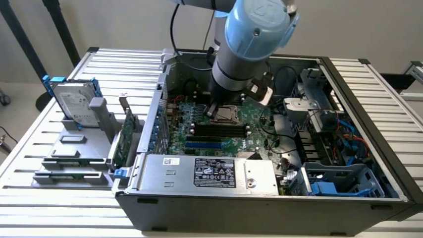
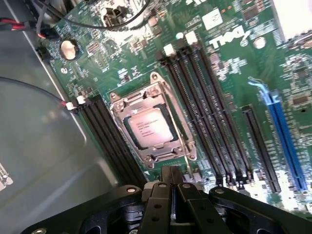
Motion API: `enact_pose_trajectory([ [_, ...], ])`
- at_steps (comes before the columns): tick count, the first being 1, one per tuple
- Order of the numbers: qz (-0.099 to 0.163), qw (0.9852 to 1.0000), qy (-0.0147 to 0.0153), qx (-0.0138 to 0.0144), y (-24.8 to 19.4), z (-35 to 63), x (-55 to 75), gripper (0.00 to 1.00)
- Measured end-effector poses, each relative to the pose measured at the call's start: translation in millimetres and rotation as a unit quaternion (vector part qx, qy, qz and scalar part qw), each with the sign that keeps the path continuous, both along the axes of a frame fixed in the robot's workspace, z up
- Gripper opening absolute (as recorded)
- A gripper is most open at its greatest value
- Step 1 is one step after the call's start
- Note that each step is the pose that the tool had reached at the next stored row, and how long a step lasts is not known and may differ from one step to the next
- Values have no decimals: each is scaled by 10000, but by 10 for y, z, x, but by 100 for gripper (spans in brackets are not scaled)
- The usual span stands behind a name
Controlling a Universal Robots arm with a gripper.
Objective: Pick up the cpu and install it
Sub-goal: 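Install the first cpu locking lever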
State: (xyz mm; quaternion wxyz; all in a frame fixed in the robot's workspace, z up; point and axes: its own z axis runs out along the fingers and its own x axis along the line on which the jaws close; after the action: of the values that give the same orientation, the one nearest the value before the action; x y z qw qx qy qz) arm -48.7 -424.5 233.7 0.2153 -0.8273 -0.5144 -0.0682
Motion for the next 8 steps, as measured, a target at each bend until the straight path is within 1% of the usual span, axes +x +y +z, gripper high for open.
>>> enact_pose_trajectory([
  [3,-17,10000,17,-1,-76,54,0,11],
  [5,-32,10000,26,-1,-124,63,0,11],
  [6,-42,10000,26,0,-138,62,0,11],
  [8,-57,10000,25,1,-144,47,-4,11],
])
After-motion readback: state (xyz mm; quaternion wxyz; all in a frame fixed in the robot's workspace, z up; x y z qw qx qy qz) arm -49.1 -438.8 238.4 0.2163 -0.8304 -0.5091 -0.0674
